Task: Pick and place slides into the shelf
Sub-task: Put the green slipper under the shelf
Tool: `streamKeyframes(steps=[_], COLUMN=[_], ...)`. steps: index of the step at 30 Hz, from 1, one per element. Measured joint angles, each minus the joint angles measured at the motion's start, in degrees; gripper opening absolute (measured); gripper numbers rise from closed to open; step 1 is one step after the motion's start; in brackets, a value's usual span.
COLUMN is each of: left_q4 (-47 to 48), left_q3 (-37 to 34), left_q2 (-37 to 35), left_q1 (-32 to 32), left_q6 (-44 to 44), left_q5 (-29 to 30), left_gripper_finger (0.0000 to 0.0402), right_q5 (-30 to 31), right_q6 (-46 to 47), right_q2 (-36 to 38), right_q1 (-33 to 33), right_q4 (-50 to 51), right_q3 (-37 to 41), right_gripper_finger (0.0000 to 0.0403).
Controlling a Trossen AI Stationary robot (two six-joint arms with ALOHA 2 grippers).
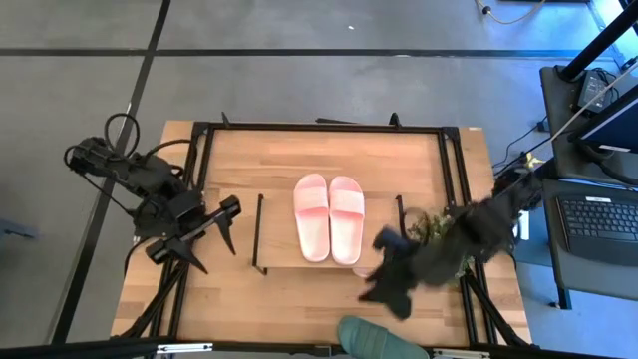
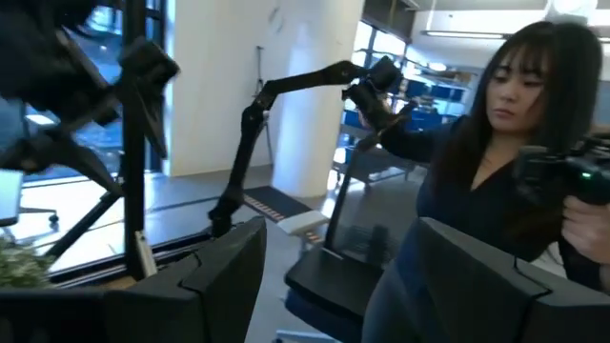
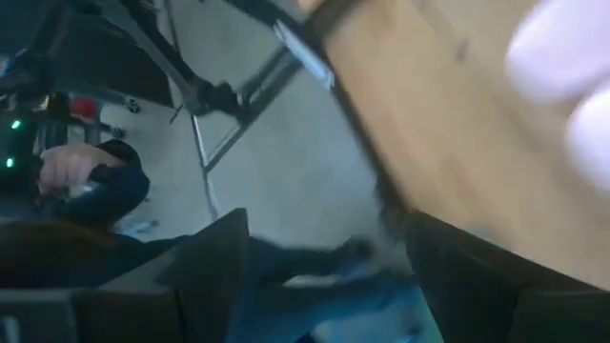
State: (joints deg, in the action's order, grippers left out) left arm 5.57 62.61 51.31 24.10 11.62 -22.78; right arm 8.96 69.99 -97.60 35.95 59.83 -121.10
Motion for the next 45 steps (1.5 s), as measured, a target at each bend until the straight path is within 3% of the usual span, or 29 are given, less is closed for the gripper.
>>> streamKeyframes(steps=[10, 16, 20, 24, 33, 45], left_q4=[4.8, 5.6, 5.6, 5.6, 6.0, 6.1], left_q3=[0.0, 0.0, 0.0, 0.0, 0.0, 0.0], left_q2=[0.0, 0.0, 0.0, 0.0, 0.1, 0.1], left_q1=[3.0, 3.4, 3.4, 3.4, 3.4, 3.3], left_q6=[0.0, -0.3, -0.3, -0.3, -0.2, -0.2], left_q5=[1.3, 1.3, 1.3, 1.3, 1.3, 2.8], left_gripper_finger=[0.0259, 0.0259, 0.0259, 0.0259, 0.0259, 0.0259], right_q5=[-1.3, 10.7, 18.7, 19.6, 17.0, 17.0], right_q6=[37.9, 48.7, 57.5, 65.6, 69.1, 69.0], right_q2=[-11.5, -16.5, -18.5, -19.4, -19.9, -26.5], right_q1=[13.0, 17.9, 20.4, 23.0, 24.5, 24.5], right_q4=[-11.5, -12.4, -7.5, 2.2, 18.8, 10.5], right_q3=[0.0, 0.0, 0.0, 0.0, 0.0, 0.0], right_gripper_finger=[0.0280, 0.0280, 0.0280, 0.0280, 0.0280, 0.0280])
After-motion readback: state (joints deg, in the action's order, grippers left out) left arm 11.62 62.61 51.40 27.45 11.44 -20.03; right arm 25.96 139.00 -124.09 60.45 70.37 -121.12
